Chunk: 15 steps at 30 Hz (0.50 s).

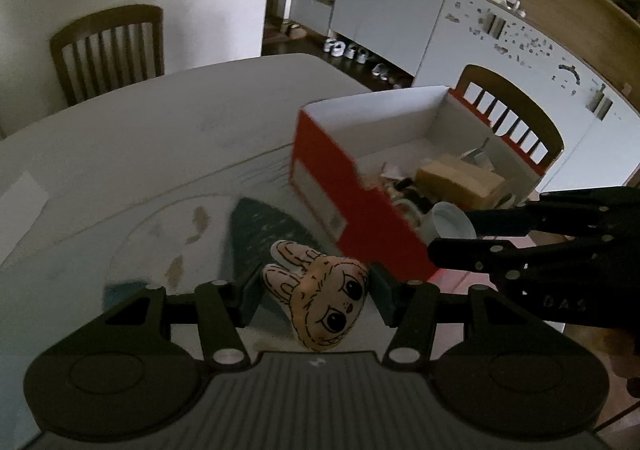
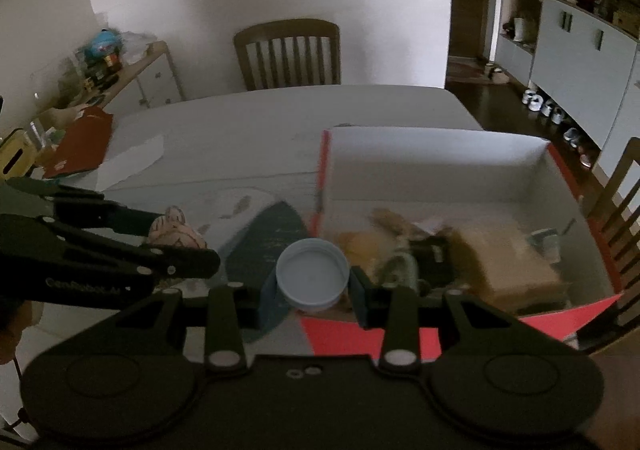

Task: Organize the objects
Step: 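Carry the plush doll with the left tool while the right tool carries the white lid into the box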

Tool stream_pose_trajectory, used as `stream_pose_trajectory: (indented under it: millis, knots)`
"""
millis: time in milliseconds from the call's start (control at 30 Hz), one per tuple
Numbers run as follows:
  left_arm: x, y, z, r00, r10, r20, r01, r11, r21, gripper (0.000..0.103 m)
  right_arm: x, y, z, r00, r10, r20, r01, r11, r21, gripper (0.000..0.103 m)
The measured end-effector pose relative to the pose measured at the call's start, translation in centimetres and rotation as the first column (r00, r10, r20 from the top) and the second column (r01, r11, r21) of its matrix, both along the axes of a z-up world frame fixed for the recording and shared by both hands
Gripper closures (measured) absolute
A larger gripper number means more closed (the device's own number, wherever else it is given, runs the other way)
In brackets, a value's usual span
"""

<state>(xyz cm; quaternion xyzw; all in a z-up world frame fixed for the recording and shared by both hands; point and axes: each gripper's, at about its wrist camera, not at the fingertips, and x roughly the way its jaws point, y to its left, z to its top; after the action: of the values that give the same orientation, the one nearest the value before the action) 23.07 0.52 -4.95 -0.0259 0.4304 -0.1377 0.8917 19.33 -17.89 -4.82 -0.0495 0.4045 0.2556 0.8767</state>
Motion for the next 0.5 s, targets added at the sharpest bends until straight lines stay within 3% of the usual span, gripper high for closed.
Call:
stream_pose_trajectory:
  millis: [500]
  knots:
    - [5.3,-8.4,0.4,0.999,-0.050,0.017,0.049,0.998,0.032,0.047,6.1,-6.4,-0.1,1.000,-0.006,0.030,0.008,0.999,-0.038,0.065]
